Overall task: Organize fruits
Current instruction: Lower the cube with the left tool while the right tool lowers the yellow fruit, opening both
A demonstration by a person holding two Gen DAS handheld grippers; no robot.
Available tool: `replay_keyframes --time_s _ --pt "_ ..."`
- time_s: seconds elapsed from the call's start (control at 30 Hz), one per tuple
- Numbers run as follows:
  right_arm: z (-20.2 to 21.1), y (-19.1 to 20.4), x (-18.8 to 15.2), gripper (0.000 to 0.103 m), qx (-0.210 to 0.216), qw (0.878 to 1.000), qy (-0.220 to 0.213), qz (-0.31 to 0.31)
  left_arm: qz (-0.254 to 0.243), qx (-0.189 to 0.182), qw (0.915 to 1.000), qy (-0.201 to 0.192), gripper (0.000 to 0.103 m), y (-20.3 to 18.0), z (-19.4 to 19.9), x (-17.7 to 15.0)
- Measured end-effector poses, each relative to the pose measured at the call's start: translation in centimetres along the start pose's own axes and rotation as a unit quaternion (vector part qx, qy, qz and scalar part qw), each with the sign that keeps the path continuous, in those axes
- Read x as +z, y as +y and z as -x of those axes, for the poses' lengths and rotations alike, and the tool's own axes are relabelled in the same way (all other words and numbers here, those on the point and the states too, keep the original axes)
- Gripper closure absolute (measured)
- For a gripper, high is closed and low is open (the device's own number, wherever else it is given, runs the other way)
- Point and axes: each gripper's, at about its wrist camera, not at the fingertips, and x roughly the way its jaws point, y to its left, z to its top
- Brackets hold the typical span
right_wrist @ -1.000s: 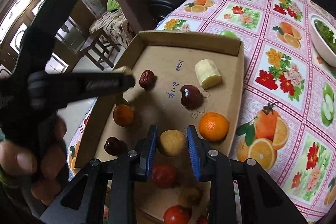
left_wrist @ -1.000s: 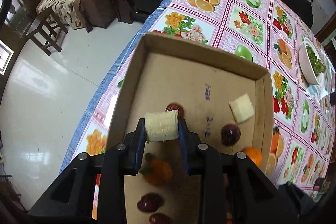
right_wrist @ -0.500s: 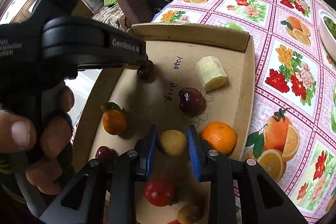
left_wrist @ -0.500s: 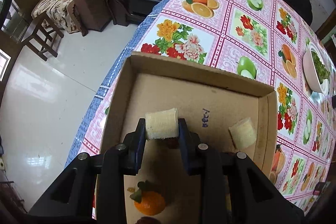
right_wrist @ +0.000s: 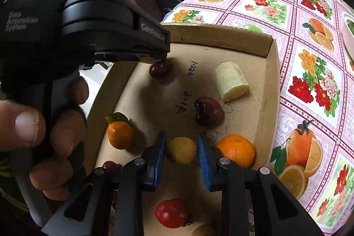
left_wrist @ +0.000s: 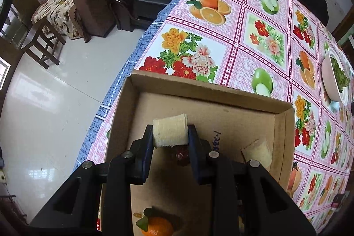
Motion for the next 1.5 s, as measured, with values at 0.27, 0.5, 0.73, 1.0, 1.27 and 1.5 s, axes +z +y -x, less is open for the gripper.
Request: replay_keyframes --time_s 0.27,0.5,0.73,1.0,1.27,1.5 --pt "-0.3 0.5 -0.1 0.074 -0.001 1.000 0.002 0.006 -0.004 -0.003 0.9999 0.016 0.076 -0.1 -1.4 -0.3" --pt "-0.8 0.7 0.1 0.074 0.002 1.000 0.000 0.014 0.000 -0.018 0.9997 0.015 0.075 0.5 -1.6 -0.3" --pt "-1.0 1.0 0.3 0.075 0.002 1.000 0.000 0.023 0.005 -0.022 0.9996 0.016 0.075 0.9 -1.3 -0.6" --pt "-0.9 0.8 0.3 0.074 0.004 1.000 -0.003 0.023 0.010 -0.023 0.9996 0.012 0.074 1.4 -0.8 -0.8" --pt "-0.2 0.7 0.2 0.060 0.015 1.000 -0.002 0.020 0.014 -0.023 0.9996 -0.002 0.074 1.6 0.8 -1.3" --pt "1.3 -0.4 -0.6 0.057 0.022 1.000 -0.011 0.012 0.029 -0.026 0.9992 -0.012 0.074 2.9 2.9 -2.7"
